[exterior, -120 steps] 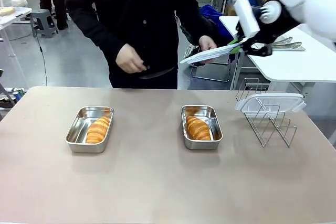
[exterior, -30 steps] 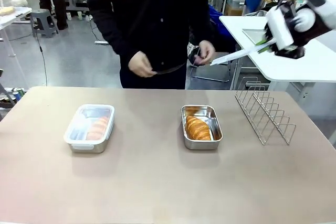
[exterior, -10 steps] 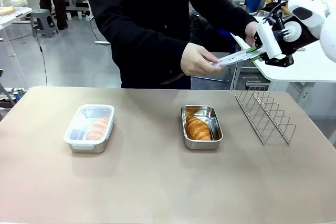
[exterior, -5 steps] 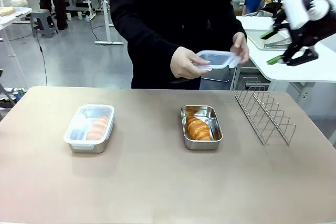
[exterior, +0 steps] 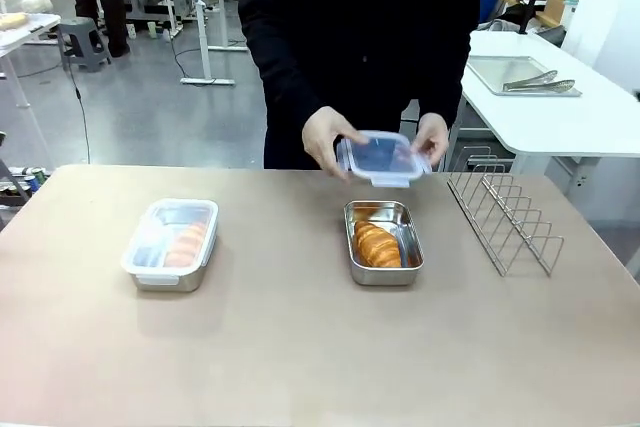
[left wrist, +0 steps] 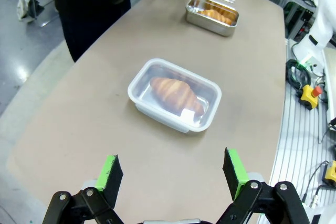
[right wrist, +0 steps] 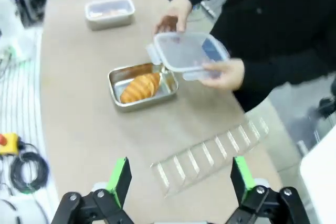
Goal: Place the bread in airtight containers.
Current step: Release when the human grabs the Airtight Container lid.
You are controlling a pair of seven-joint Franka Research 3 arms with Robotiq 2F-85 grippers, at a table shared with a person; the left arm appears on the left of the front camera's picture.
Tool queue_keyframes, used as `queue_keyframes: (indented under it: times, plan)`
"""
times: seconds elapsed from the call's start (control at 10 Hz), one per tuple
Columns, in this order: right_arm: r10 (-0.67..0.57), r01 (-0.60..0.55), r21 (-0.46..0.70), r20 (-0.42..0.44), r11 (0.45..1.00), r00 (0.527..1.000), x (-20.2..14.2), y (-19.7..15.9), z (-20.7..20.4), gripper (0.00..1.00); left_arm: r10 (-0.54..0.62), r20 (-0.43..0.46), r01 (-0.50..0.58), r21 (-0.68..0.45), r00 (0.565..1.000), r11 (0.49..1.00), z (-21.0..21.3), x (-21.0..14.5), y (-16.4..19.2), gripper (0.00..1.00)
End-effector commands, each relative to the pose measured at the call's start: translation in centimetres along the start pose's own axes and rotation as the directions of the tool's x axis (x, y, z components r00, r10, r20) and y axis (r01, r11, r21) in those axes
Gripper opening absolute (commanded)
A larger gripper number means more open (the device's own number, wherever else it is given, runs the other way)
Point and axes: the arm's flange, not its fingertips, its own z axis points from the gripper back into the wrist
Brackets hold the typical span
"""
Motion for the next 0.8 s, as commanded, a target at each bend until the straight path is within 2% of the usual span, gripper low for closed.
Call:
queue_keyframes:
  times: [0.0, 0.3, 0.4, 0.5, 0.7]
  plan:
    - [-0.141, 0.140, 0.020, 0.061, 0.990, 0.988, -3.2, -0.2, 1.7, 1.00, -0.012, -0.003, 0.012, -0.002, 1.000, 1.000, 0.1, 0.1, -0.1, 1.00]
    - [-0.173, 0.170, 0.079, 0.041, 0.982, 0.984, -5.5, -0.2, 1.9, 1.00, -0.012, -0.003, 0.012, -0.002, 1.000, 1.000, 0.1, 0.1, -0.1, 1.00]
    - [-0.146, 0.140, 0.063, 0.114, 0.988, 0.983, -4.8, -0.3, 2.1, 1.00, -0.012, -0.003, 0.012, -0.002, 1.000, 1.000, 0.1, 0.1, -0.1, 1.00]
    - [-0.202, 0.200, 0.068, 0.028, 0.977, 0.979, -6.6, 0.5, 2.2, 1.00, -0.012, -0.003, 0.012, -0.002, 1.000, 1.000, 0.1, 0.1, -0.1, 1.00]
    - [-0.202, 0.200, 0.068, 0.028, 0.977, 0.979, -6.6, 0.5, 2.2, 1.00, -0.012, -0.003, 0.012, -0.002, 1.000, 1.000, 0.1, 0.1, -0.1, 1.00]
